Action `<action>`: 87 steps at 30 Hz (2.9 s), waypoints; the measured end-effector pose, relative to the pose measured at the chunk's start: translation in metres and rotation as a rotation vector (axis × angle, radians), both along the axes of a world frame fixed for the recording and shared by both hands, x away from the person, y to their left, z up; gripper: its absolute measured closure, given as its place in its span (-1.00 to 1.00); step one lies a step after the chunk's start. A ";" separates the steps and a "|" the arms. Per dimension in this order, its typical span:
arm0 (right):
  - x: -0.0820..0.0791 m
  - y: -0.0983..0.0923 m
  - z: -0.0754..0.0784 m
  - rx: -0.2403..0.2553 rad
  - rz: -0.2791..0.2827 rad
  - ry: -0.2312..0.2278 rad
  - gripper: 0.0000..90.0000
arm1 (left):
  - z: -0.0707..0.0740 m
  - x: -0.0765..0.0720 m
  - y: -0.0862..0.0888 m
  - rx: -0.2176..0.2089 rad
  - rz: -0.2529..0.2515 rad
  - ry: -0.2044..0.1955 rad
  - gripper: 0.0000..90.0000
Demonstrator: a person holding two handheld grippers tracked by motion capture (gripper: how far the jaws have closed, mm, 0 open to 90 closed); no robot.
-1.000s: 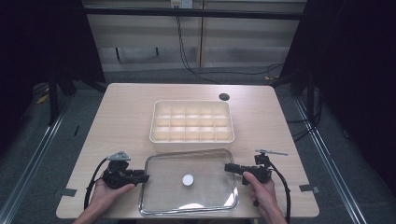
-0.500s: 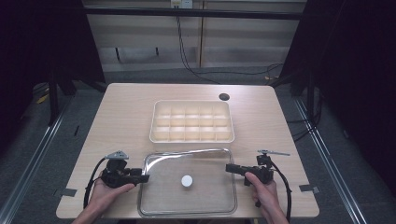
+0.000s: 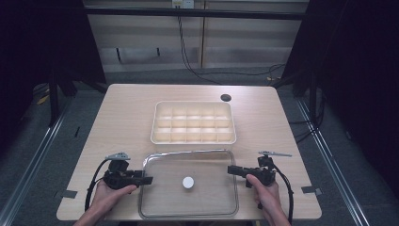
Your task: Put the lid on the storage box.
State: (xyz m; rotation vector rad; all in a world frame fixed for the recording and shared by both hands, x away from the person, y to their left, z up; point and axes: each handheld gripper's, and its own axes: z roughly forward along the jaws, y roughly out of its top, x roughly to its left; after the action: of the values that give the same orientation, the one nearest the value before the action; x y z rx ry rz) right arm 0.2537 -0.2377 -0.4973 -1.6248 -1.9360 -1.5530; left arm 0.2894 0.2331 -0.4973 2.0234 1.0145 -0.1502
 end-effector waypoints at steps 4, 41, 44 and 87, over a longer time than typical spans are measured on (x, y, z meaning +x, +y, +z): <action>0.000 -0.001 0.000 0.000 -0.012 -0.003 0.64 | 0.007 -0.001 0.002 -0.030 0.000 -0.028 0.16; -0.003 0.010 0.038 -0.045 -0.090 -0.136 0.65 | 0.044 -0.003 0.012 -0.114 0.068 -0.153 0.52; -0.002 0.009 0.042 -0.049 -0.095 -0.149 0.65 | 0.050 0.000 0.011 -0.117 0.069 -0.173 0.56; 0.033 0.004 0.086 -0.069 -0.141 -0.253 0.60 | 0.101 0.038 0.002 -0.157 0.087 -0.276 0.60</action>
State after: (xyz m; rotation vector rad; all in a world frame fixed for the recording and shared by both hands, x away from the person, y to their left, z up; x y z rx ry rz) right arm 0.2866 -0.2337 -0.4117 -1.6965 -2.0579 -1.8460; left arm 0.3270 0.2347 -0.3966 1.7960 0.8843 0.0918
